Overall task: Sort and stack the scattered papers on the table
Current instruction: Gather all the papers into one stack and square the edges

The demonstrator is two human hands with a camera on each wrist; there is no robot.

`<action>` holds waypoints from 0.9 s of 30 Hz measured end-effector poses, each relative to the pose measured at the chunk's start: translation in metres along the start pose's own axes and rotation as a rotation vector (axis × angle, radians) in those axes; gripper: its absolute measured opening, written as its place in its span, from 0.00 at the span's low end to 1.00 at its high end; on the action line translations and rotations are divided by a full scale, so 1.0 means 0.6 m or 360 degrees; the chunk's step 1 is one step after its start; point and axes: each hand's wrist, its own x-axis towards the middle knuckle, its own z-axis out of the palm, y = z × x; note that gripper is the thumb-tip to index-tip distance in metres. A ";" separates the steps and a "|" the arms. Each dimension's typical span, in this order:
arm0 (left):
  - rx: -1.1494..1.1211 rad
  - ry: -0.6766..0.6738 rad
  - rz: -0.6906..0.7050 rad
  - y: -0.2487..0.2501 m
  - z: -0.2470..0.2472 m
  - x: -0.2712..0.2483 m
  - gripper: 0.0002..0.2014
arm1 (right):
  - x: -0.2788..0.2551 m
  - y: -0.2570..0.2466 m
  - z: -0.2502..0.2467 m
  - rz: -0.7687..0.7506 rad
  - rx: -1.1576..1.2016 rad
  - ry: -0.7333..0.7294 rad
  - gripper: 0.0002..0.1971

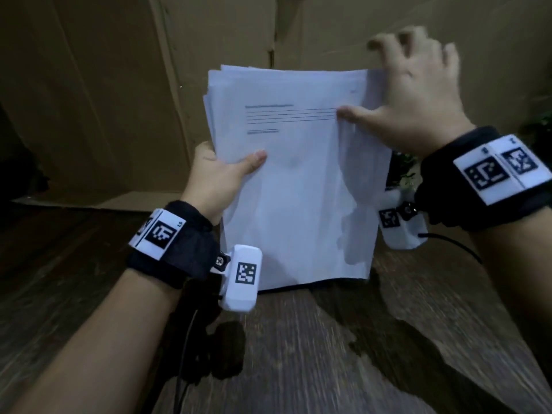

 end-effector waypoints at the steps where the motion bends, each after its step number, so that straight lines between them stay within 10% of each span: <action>1: -0.0017 0.0055 -0.0018 0.001 -0.004 0.001 0.22 | -0.009 0.011 0.006 0.0107 0.0127 0.0099 0.51; 5: -0.0121 0.0076 -0.0100 0.012 -0.012 -0.002 0.19 | -0.065 0.029 0.058 0.0774 0.1559 -0.0381 0.58; 9: -0.0220 -0.0207 -0.0260 0.022 -0.019 0.000 0.24 | -0.111 0.001 0.094 0.0839 0.2432 -0.0481 0.23; 14: -0.0240 -0.0179 -0.0425 0.025 -0.029 0.008 0.48 | -0.126 -0.007 0.116 0.0859 0.2381 -0.0164 0.19; 18: -0.0151 -0.0132 -0.0380 0.025 -0.025 0.008 0.29 | -0.126 -0.014 0.113 0.0759 0.2240 -0.0109 0.18; 23: 0.0062 0.0176 -0.0162 0.014 -0.023 0.013 0.39 | -0.124 -0.022 0.112 0.0699 0.2261 -0.0047 0.20; 27: 0.0134 0.0119 -0.0081 0.005 -0.021 0.010 0.26 | -0.128 -0.015 0.123 0.0829 0.2696 -0.0265 0.20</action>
